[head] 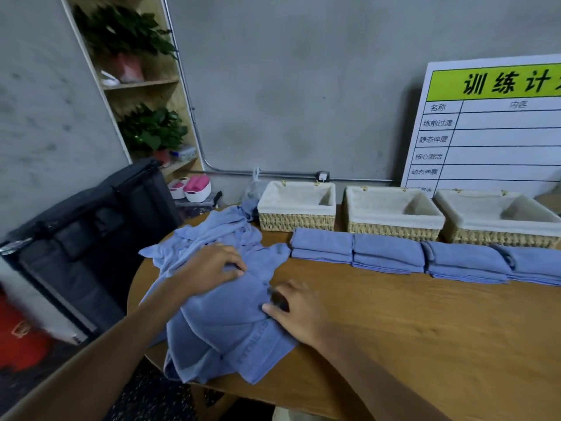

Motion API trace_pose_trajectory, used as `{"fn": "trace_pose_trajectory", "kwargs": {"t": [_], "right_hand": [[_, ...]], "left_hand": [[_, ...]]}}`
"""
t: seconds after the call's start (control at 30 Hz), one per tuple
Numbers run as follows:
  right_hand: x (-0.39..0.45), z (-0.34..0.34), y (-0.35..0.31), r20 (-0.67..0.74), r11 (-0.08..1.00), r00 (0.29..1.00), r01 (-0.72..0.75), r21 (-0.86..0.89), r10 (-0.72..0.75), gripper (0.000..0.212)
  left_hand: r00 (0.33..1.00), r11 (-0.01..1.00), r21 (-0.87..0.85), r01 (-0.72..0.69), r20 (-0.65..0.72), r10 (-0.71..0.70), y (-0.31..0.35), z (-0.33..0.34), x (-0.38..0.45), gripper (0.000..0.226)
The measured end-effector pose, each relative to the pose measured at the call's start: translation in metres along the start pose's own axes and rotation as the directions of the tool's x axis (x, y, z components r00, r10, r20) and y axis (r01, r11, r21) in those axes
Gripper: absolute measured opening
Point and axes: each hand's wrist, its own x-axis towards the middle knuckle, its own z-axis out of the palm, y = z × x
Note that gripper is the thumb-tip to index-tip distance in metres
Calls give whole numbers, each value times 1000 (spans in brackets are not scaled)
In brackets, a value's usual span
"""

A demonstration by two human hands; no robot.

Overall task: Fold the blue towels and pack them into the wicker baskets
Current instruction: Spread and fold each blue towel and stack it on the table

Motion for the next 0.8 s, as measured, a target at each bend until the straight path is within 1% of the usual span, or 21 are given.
{"fn": "trace_pose_trajectory", "kwargs": {"t": [0.03,0.07,0.13,0.17,0.23,0.27,0.3,0.37,0.43,0.5,0.57,0.6,0.67,0.77,0.8], "right_hand": [[3,4,-5,9,999,1000,-27,-25,28,48],[4,6,-8,0,999,999,-51,-5,51,42],[7,8,-9,-35,989,995,-86,124,91,21],[8,7,-9,-19,972,994,-101,214,107,13],[10,0,-8,48,924,995,-98,370,87,10],[9,-6,-7,74,910,996,-78,408,52,12],[8,-15,-5,94,904,995,-54,423,16,13],[5,-37,-3,94,905,995,-2,425,-42,14],[4,-65,0,61,910,996,36,413,-67,14],[2,-99,-1,27,928,994,91,361,-107,17],[3,-133,3,17,953,985,159,256,-169,19],[3,-150,9,15,966,984,171,194,-177,17],[-3,-184,22,-7,985,988,152,84,-152,11],[-25,-234,53,-59,996,995,84,-6,-84,7],[-36,-249,66,-80,998,995,50,-36,-53,6]], "left_hand": [[1000,999,45,-9,-24,10,1,2,-1,14],[999,996,92,-21,-36,24,2,3,-1,19],[998,988,142,-51,-31,56,3,3,0,27],[998,987,151,-56,-16,59,4,3,1,28],[998,982,181,-59,32,54,6,0,4,24],[997,978,198,-69,45,61,7,-2,5,23],[997,978,194,-79,42,72,9,-4,6,22],[998,989,132,-62,-4,63,15,-9,9,16],[998,997,71,-42,-50,45,26,-16,12,16],[997,997,53,-48,-53,51,39,-27,15,20],[995,992,95,-83,-53,88,48,-43,19,25],[993,988,127,-88,-68,97,51,-52,20,28],[991,987,154,-48,-113,65,52,-69,22,32],[989,994,104,13,-148,3,48,-86,24,36],[986,996,81,23,-164,-9,48,-91,26,40]]}}
